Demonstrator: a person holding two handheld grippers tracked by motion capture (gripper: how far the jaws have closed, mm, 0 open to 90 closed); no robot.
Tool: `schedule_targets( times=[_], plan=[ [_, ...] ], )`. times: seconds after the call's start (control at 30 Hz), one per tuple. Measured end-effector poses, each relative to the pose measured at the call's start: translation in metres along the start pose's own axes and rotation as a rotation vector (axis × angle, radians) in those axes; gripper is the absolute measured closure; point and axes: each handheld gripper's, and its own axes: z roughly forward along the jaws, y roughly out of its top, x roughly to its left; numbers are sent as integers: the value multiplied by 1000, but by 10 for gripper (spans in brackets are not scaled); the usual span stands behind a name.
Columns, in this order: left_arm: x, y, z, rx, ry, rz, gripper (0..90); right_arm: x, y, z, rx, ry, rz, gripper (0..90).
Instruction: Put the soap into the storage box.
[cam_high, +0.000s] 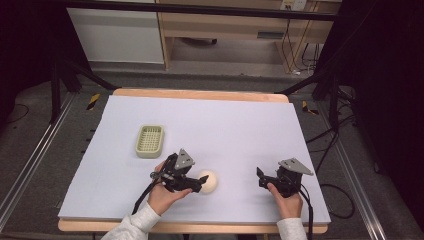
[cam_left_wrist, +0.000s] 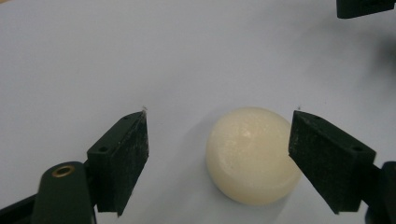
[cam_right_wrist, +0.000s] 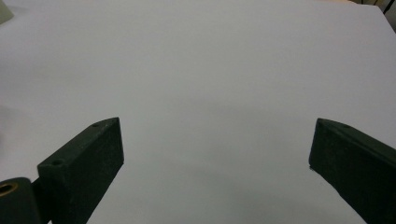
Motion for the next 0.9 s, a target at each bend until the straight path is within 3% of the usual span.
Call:
schedule_targets(
  times=[0.47, 0.9],
  plan=[
    [-12, -6, 21, 64, -19, 25, 183, 2, -1, 2, 5, 12, -8, 36],
    [-16, -7, 28, 88, -39, 34, 171, 2, -2, 1, 4, 17, -11, 36]
  ],
)
